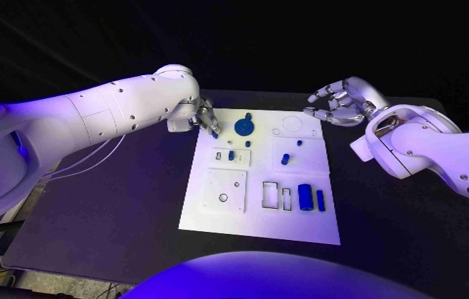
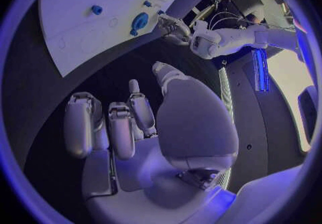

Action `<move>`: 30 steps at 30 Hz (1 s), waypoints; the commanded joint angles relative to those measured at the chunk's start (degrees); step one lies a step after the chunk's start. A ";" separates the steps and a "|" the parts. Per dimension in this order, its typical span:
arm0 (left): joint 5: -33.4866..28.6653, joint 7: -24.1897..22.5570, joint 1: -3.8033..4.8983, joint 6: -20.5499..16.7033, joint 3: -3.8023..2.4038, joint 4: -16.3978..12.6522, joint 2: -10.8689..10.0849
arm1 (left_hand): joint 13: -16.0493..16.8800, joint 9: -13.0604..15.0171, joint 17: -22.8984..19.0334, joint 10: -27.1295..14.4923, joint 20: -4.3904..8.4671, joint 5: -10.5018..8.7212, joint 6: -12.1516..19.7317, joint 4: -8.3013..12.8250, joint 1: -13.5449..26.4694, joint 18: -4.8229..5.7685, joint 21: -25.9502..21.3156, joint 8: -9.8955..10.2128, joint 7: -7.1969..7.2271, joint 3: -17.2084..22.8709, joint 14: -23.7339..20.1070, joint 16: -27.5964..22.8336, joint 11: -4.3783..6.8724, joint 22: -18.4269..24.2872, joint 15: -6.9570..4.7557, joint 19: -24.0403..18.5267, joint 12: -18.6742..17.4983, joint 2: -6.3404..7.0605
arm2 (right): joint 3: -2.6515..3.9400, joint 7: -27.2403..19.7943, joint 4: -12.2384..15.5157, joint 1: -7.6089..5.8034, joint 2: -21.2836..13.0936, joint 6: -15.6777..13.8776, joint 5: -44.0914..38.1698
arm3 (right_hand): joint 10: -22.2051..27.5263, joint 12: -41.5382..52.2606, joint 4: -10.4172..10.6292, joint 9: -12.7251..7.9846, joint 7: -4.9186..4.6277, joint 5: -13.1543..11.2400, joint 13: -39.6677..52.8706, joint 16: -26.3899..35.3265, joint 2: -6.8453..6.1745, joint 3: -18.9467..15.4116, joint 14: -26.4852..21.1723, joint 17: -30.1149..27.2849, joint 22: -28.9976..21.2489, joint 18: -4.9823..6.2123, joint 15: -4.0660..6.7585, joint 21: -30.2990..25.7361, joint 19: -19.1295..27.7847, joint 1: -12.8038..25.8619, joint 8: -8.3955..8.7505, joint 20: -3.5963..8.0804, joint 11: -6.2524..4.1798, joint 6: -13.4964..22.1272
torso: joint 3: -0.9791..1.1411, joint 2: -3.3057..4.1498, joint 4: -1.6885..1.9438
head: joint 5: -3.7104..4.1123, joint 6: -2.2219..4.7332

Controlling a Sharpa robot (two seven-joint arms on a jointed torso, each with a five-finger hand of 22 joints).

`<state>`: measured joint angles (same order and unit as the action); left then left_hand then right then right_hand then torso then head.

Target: Assemble the parts on the task board

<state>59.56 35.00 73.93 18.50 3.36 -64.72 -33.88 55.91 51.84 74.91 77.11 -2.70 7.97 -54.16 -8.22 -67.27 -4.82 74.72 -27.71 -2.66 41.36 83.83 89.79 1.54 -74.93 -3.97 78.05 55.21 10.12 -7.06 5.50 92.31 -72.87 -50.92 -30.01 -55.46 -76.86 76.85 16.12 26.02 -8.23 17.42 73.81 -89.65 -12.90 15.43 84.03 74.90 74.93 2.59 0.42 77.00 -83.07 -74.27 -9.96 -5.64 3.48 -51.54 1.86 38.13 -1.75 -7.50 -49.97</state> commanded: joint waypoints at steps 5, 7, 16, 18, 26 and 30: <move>-3.07 -0.92 -0.06 -1.97 -0.06 -1.25 -0.82 | 0.01 3.39 15.09 0.73 0.02 1.12 0.00 3.75 -0.57 0.79 -0.02 -1.26 0.21 4.24 6.17 0.21 -0.15 -6.57 -0.08 0.60 0.54 -0.68 | 0.00 -0.38 -0.05 0.04 0.04 0.60 -0.26 | 0.12 -0.19 0.12 0.05 0.16 0.27 0.06 0.11 0.21 0.05 5.68 13.96 8.91 0.59 0.01 -0.27 0.35 0.43 -0.32 -0.12 0.02 0.29 | 0.04 -0.05 -0.02 | -0.22 -0.01; -4.20 -0.88 -0.09 -2.70 -0.17 -2.42 -1.60 | 0.00 3.59 15.09 0.82 0.03 1.51 -0.03 4.00 -0.38 0.81 0.05 -1.49 0.22 4.54 6.17 0.21 -0.14 -6.65 -0.10 0.69 0.58 -0.62 | 0.00 -0.39 -0.07 0.05 0.04 0.60 -0.26 | 0.12 -0.19 0.12 0.05 0.16 0.27 0.06 0.11 0.21 0.05 5.68 13.96 8.91 0.59 0.01 -0.27 0.35 0.43 -0.32 -0.12 0.02 0.29 | 0.02 -0.07 0.00 | -0.25 0.00; -6.51 -0.58 -0.11 -5.52 -0.50 -10.34 -6.62 | 0.25 4.35 15.09 1.31 0.15 3.13 -0.27 4.99 0.43 0.89 0.36 -2.39 0.32 5.68 6.17 0.21 -0.01 -7.00 -0.21 1.05 1.00 -0.36 | 0.00 -0.39 -0.13 0.07 -0.07 0.58 -0.26 | 0.11 -0.20 0.09 0.10 0.18 0.44 0.04 0.12 0.22 0.06 5.67 13.93 8.90 0.60 0.02 -0.33 0.37 0.46 -0.37 -0.11 0.00 0.29 | 0.08 -0.21 0.13 | -0.37 -0.03; -6.55 -0.60 -0.11 -6.02 -0.53 -12.06 -7.61 | 0.26 4.46 15.09 1.40 0.18 3.35 -0.33 5.18 0.53 0.89 0.37 -2.53 0.34 5.90 6.17 0.21 0.02 -7.04 -0.24 1.09 1.05 -0.28 | 0.00 -0.39 -0.13 0.08 -0.09 0.58 -0.26 | 0.11 -0.20 0.09 0.10 0.18 0.44 0.04 0.12 0.22 0.06 5.67 13.93 8.90 0.60 0.02 -0.33 0.37 0.46 -0.37 -0.11 0.00 0.29 | 0.08 -0.20 0.12 | -0.40 -0.03; -5.35 -0.96 -0.36 -6.95 -0.56 -16.61 -9.85 | 0.33 4.94 15.09 1.81 0.33 5.09 -0.62 5.97 1.23 0.93 0.48 -3.12 0.45 6.87 6.17 0.21 0.14 -7.26 -0.38 1.30 1.24 0.22 | 0.00 -0.38 -0.15 0.13 -0.18 0.62 -0.26 | 0.11 -0.20 0.09 0.10 0.18 0.44 0.04 0.12 0.22 0.06 5.67 13.93 8.90 0.60 0.02 -0.33 0.37 0.46 -0.37 -0.11 0.00 0.29 | 0.00 -0.23 0.15 | -0.44 -0.03; -3.40 -1.16 -0.86 -7.15 -0.56 -17.72 -10.20 | 0.32 5.04 15.09 1.89 0.36 5.48 -0.70 6.13 1.34 0.95 0.57 -3.24 0.47 7.03 6.17 0.21 0.17 -7.34 -0.41 1.39 1.26 0.31 | 0.00 -0.38 -0.15 0.16 -0.20 0.64 -0.26 | 0.11 -0.20 0.09 0.10 0.18 0.44 0.04 0.12 0.22 0.06 5.67 13.93 8.90 0.60 0.02 -0.33 0.37 0.46 -0.37 -0.11 0.00 0.29 | 0.07 -0.23 0.15 | -0.54 -0.03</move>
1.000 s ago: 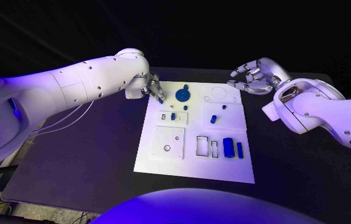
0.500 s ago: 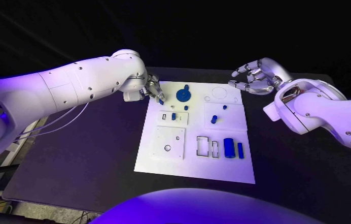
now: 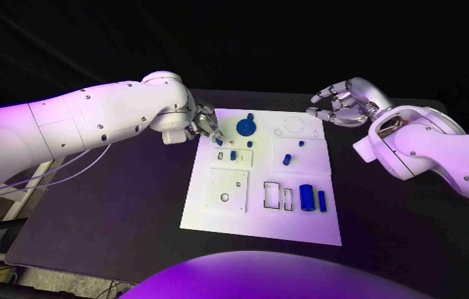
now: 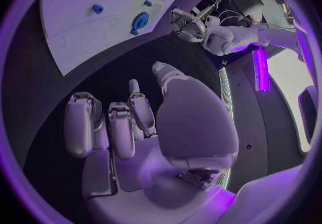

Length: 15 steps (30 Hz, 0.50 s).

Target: Assemble the parts on the task board

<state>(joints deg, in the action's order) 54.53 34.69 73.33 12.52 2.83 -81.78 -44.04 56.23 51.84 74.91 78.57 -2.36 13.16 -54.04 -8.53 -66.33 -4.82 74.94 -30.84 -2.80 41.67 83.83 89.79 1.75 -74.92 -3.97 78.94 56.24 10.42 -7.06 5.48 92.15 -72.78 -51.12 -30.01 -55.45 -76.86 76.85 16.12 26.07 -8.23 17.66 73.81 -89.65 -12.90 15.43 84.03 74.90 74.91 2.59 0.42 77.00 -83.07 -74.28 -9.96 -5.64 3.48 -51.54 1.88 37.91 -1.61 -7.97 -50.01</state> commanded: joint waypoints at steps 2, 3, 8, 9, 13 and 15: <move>2.73 -0.94 -0.57 -1.42 -0.03 -1.02 -0.07 | 0.03 5.06 15.09 0.47 0.02 0.35 -0.84 6.47 0.42 0.95 0.34 -0.13 0.61 6.75 6.17 0.21 -0.02 -7.36 -0.41 0.49 0.27 0.03 | 0.00 -0.36 0.02 0.10 0.01 0.67 -0.28 | 0.11 -0.20 0.09 0.05 0.18 0.21 0.04 0.12 0.22 0.06 5.67 13.93 8.92 0.60 0.02 -0.33 0.37 0.46 -0.37 -0.11 0.00 0.29 | 0.01 0.02 0.01 | -0.09 0.01; 3.32 -0.98 -0.73 -1.55 -0.03 -1.18 -0.06 | 0.14 5.13 15.09 0.58 0.05 0.65 -0.91 6.59 0.49 0.96 0.36 -0.22 0.64 6.88 6.17 0.21 0.00 -7.39 -0.43 0.53 0.40 0.09 | 0.00 -0.37 0.02 0.11 0.01 0.68 -0.28 | 0.11 -0.20 0.09 0.05 0.18 0.21 0.04 0.12 0.22 0.06 5.67 13.93 8.92 0.60 0.02 -0.33 0.37 0.46 -0.37 -0.11 0.00 0.29 | 0.00 0.03 0.01 | -0.08 0.01; 5.96 -1.01 -1.61 -1.77 -0.01 -1.83 0.11 | 0.13 5.18 15.09 0.63 0.06 0.85 -0.96 6.67 0.56 0.99 0.50 -0.29 0.65 6.95 6.17 0.21 0.02 -7.48 -0.45 0.64 0.41 0.14 | 0.00 -0.38 0.02 0.15 0.01 0.70 -0.28 | 0.11 -0.20 0.09 0.05 0.18 0.21 0.04 0.12 0.22 0.06 5.67 13.93 8.92 0.60 0.02 -0.33 0.37 0.46 -0.37 -0.11 0.00 0.29 | 0.01 0.09 -0.06 | -0.14 0.01; 6.33 -1.01 -1.77 -1.80 0.00 -1.95 0.13 | 0.21 5.20 15.09 0.68 0.06 0.90 -0.99 6.70 0.58 1.01 0.54 -0.31 0.66 6.98 6.17 0.21 0.02 -7.51 -0.46 0.68 0.49 0.16 | 0.00 -0.38 0.03 0.16 -0.01 0.70 -0.29 | 0.11 -0.20 0.09 0.05 0.18 0.21 0.04 0.12 0.22 0.06 5.67 13.93 8.92 0.60 0.02 -0.33 0.37 0.46 -0.37 -0.11 0.00 0.29 | 0.02 0.09 -0.08 | -0.15 0.01; 7.34 -0.89 -2.19 -1.77 0.01 -2.42 0.09 | 0.28 5.26 15.09 0.79 0.08 1.10 -1.05 6.78 0.66 1.03 0.62 -0.39 0.68 7.07 6.17 0.21 0.05 -7.57 -0.48 0.76 0.59 0.23 | 0.00 -0.36 0.05 0.17 -0.06 0.70 -0.30 | 0.11 -0.20 0.09 0.05 0.18 0.21 0.04 0.12 0.22 0.06 5.67 13.93 8.92 0.60 0.02 -0.33 0.37 0.46 -0.37 -0.11 0.00 0.29 | 0.04 0.10 -0.06 | -0.10 0.01; 7.66 -0.78 -2.33 -1.68 0.01 -2.66 0.06 | 0.27 5.29 15.09 0.83 0.09 1.24 -1.09 6.83 0.71 1.04 0.66 -0.43 0.69 7.13 6.17 0.21 0.06 -7.60 -0.49 0.79 0.60 0.27 | 0.00 -0.36 0.05 0.18 -0.08 0.71 -0.30 | 0.11 -0.20 0.09 0.05 0.18 0.21 0.04 0.12 0.22 0.06 5.67 13.93 8.92 0.60 0.02 -0.33 0.37 0.46 -0.37 -0.11 0.00 0.29 | 0.04 0.07 -0.04 | -0.11 0.01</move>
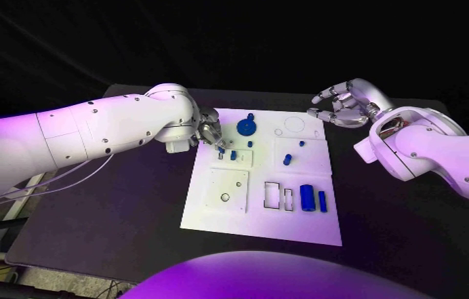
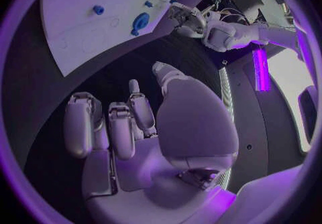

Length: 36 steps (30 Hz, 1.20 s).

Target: Assemble the parts on the task board

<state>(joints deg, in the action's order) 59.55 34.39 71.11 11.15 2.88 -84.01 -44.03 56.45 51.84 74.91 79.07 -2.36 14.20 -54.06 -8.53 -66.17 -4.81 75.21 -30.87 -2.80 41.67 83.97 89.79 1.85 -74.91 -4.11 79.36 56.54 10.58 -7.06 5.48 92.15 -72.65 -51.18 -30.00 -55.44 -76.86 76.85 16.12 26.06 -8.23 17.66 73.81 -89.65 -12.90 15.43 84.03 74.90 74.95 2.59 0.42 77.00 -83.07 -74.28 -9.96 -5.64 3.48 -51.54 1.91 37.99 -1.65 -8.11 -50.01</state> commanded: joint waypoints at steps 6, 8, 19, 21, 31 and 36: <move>3.42 -0.13 -0.33 -0.11 -0.03 -0.84 -0.01 | 0.06 5.39 15.09 0.45 0.12 0.62 -1.17 6.95 0.72 1.06 0.49 -0.53 0.72 7.28 6.03 0.21 -0.01 -7.69 -0.38 0.49 0.34 0.23 | 0.00 -0.39 0.06 0.06 -0.02 0.67 -0.32 | 0.11 -0.20 0.09 0.06 0.18 0.21 0.04 0.12 0.22 0.06 5.67 13.93 8.88 0.60 0.02 -0.33 0.37 0.46 -0.37 -0.11 0.00 0.29 | 0.02 -0.03 0.04 | -0.06 0.01; 3.58 0.02 -0.39 0.01 -0.01 -0.90 -0.03 | 0.07 5.44 15.09 0.53 0.13 0.86 -1.23 7.01 0.83 1.07 0.53 -0.59 0.74 7.35 6.03 0.21 0.00 -7.73 -0.40 0.54 0.37 0.30 | 0.00 -0.42 0.07 0.06 -0.01 0.65 -0.35 | 0.11 -0.20 0.09 0.06 0.18 0.21 0.04 0.12 0.22 0.06 5.67 13.93 8.88 0.60 0.02 -0.33 0.37 0.46 -0.37 -0.11 0.00 0.29 | 0.03 -0.05 0.00 | -0.19 0.01; 4.05 0.73 -1.04 0.48 0.04 -1.11 -0.10 | 0.05 5.53 15.09 0.66 0.16 1.35 -1.37 7.13 1.04 1.09 0.59 -0.72 0.78 7.51 6.03 0.21 0.03 -7.80 -0.43 0.63 0.38 0.39 | 0.00 -0.45 0.06 0.08 0.01 0.73 -0.43 | 0.11 -0.20 0.09 0.06 0.18 0.21 0.04 0.12 0.22 0.06 5.67 13.93 8.88 0.60 0.02 -0.33 0.37 0.46 -0.37 -0.11 0.00 0.29 | 0.02 -0.03 -0.01 | -0.23 0.01; 4.13 0.81 -1.12 0.54 0.04 -1.10 -0.11 | 0.01 5.55 15.09 0.67 0.16 1.46 -1.40 7.16 1.08 1.10 0.60 -0.74 0.79 7.54 6.03 0.21 0.04 -7.81 -0.44 0.64 0.35 0.41 | 0.00 -0.43 0.03 0.08 0.02 0.80 -0.43 | 0.11 -0.20 0.09 0.06 0.18 0.21 0.04 0.12 0.22 0.06 5.67 13.93 8.88 0.60 0.02 -0.33 0.37 0.46 -0.37 -0.11 0.00 0.29 | 0.01 -0.05 -0.01 | -0.40 0.01; 4.47 1.06 -1.47 0.54 0.05 -0.91 -0.03 | 0.06 5.59 15.09 0.73 0.18 1.64 -1.45 7.20 1.16 1.12 0.69 -0.79 0.80 7.60 6.03 0.21 0.05 -7.87 -0.45 0.72 0.41 0.45 | 0.00 -0.45 0.01 0.10 0.11 0.92 -0.44 | 0.15 -0.27 0.04 0.14 0.19 0.38 -0.05 0.12 0.23 0.08 5.67 13.93 8.91 0.59 0.04 -0.33 0.34 0.48 -0.43 -0.09 -0.01 0.33 | -0.01 -0.05 0.03 | -0.30 0.01; 4.52 1.12 -1.60 0.74 0.06 -0.92 -0.06 | 0.02 5.61 15.09 0.74 0.18 1.73 -1.48 7.23 1.19 1.11 0.66 -0.82 0.81 7.64 6.03 0.21 0.06 -7.86 -0.46 0.71 0.38 0.46 | 0.00 -0.45 0.00 0.12 0.09 0.93 -0.44 | 0.15 -0.27 0.04 0.14 0.19 0.38 -0.05 0.12 0.23 0.08 5.67 13.93 8.91 0.59 0.04 -0.33 0.34 0.48 -0.43 -0.09 -0.01 0.33 | 0.00 -0.03 0.02 | -0.25 0.01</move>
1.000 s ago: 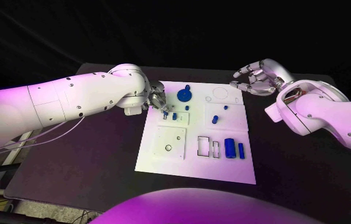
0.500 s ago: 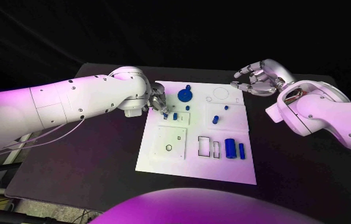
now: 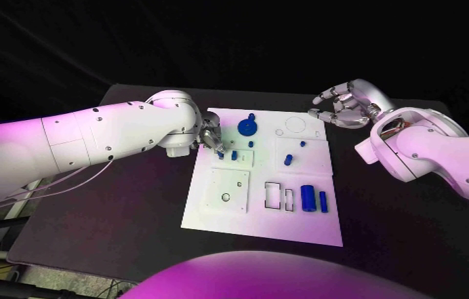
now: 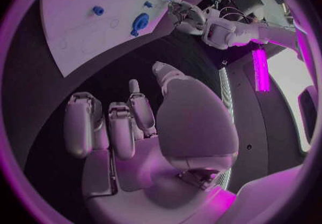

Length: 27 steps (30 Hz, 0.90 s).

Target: Assemble the parts on the task board

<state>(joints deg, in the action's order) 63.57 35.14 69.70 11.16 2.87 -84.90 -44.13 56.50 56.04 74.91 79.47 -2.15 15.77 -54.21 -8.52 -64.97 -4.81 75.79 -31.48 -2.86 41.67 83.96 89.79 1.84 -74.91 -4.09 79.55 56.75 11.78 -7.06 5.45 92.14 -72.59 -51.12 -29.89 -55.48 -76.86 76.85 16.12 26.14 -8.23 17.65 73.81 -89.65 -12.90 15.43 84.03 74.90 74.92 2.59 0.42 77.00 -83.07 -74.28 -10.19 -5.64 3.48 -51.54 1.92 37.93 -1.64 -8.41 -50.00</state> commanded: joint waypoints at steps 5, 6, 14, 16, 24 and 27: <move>0.51 0.38 -0.25 0.84 0.07 -0.25 -0.02 | -0.05 1.48 15.09 0.40 0.00 0.39 -1.41 7.33 0.09 1.13 0.15 -0.29 0.90 7.73 6.04 0.21 0.09 -7.92 -0.50 0.58 0.15 -0.68 | 0.00 -0.43 0.02 0.07 -0.01 0.81 -0.40 | 0.12 -0.25 0.02 0.08 0.20 0.47 -0.03 0.11 0.27 0.12 5.68 13.97 8.96 0.58 0.04 -0.31 0.32 0.47 -0.22 -0.08 -0.02 0.33 | -0.01 0.02 0.03 | 0.08 0.00; 0.51 0.37 -0.26 0.86 0.07 -0.30 -0.03 | -0.05 1.48 15.09 0.40 0.00 0.39 -1.41 7.33 0.09 1.13 0.15 -0.29 0.90 7.73 6.04 0.21 0.09 -7.92 -0.50 0.58 0.15 -0.68 | 0.00 -0.43 0.02 0.08 -0.03 0.81 -0.40 | 0.12 -0.25 0.02 0.08 0.20 0.47 -0.03 0.11 0.27 0.12 5.68 13.97 8.96 0.58 0.04 -0.31 0.32 0.47 -0.22 -0.08 -0.02 0.33 | -0.02 0.03 0.04 | 0.16 0.00; 0.52 0.45 -0.30 1.14 0.08 -0.79 -0.06 | -0.06 1.53 15.09 0.47 0.02 0.65 -1.49 7.42 0.19 1.13 0.17 -0.37 0.93 7.82 6.04 0.21 0.11 -7.95 -0.51 0.61 0.16 -0.63 | 0.00 -0.45 -0.01 0.11 -0.07 0.82 -0.40 | 0.12 -0.25 0.03 0.09 0.20 0.49 -0.03 0.13 0.27 0.12 5.66 13.91 8.93 0.60 0.04 -0.39 0.35 0.49 -0.23 -0.08 -0.02 0.33 | -0.01 0.03 0.00 | 0.07 0.00; 0.52 0.50 -0.30 1.22 0.08 -0.90 -0.09 | -0.09 1.56 15.09 0.50 0.03 0.80 -1.53 7.48 0.23 1.14 0.19 -0.40 0.94 7.88 6.04 0.21 0.12 -7.98 -0.52 0.64 0.13 -0.60 | 0.00 -0.45 -0.01 0.12 -0.08 0.81 -0.40 | 0.12 -0.25 0.03 0.09 0.20 0.49 -0.03 0.13 0.27 0.12 5.66 13.91 8.93 0.60 0.04 -0.39 0.35 0.49 -0.23 -0.08 -0.02 0.33 | -0.01 0.02 0.01 | 0.01 0.00; 0.54 0.79 -0.34 1.23 0.09 -1.13 -0.21 | -0.07 1.59 15.09 0.55 0.05 0.94 -1.57 7.54 0.28 1.16 0.27 -0.44 0.96 7.95 6.04 0.21 0.14 -8.03 -0.54 0.71 0.16 -0.59 | 0.00 -0.46 -0.05 0.16 -0.07 0.81 -0.40 | 0.12 -0.25 0.03 0.09 0.20 0.49 -0.03 0.13 0.27 0.12 5.66 13.91 8.93 0.60 0.04 -0.39 0.35 0.49 -0.23 -0.08 -0.02 0.33 | 0.01 0.01 0.00 | -0.09 0.00; 0.55 0.86 -0.35 1.14 0.10 -1.16 -0.26 | -0.11 1.61 15.09 0.56 0.05 1.01 -1.60 7.57 0.31 1.16 0.26 -0.47 0.96 7.98 6.04 0.21 0.15 -8.03 -0.55 0.71 0.12 -0.59 | 0.00 -0.45 -0.06 0.17 -0.07 0.81 -0.40 | 0.12 -0.25 0.03 0.09 0.20 0.49 -0.03 0.13 0.27 0.12 5.66 13.91 8.93 0.60 0.04 -0.39 0.35 0.49 -0.23 -0.08 -0.02 0.33 | 0.00 0.04 0.00 | -0.11 0.00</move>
<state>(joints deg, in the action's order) 63.98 35.71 69.48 11.38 2.91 -85.88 -44.44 56.44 57.66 74.91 79.68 -2.16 16.39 -54.42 -8.52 -64.75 -4.81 75.78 -31.70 -2.84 41.66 84.16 89.79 2.03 -74.90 -4.30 79.96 56.75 11.55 -7.06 5.42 92.08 -72.46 -51.20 -29.81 -55.49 -76.86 76.85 16.12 26.18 -8.23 17.97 73.82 -89.65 -12.90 15.43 84.03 74.94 74.90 2.59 0.42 77.00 -83.07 -74.28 -10.19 -5.64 3.48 -51.54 1.92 37.95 -1.62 -8.48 -50.00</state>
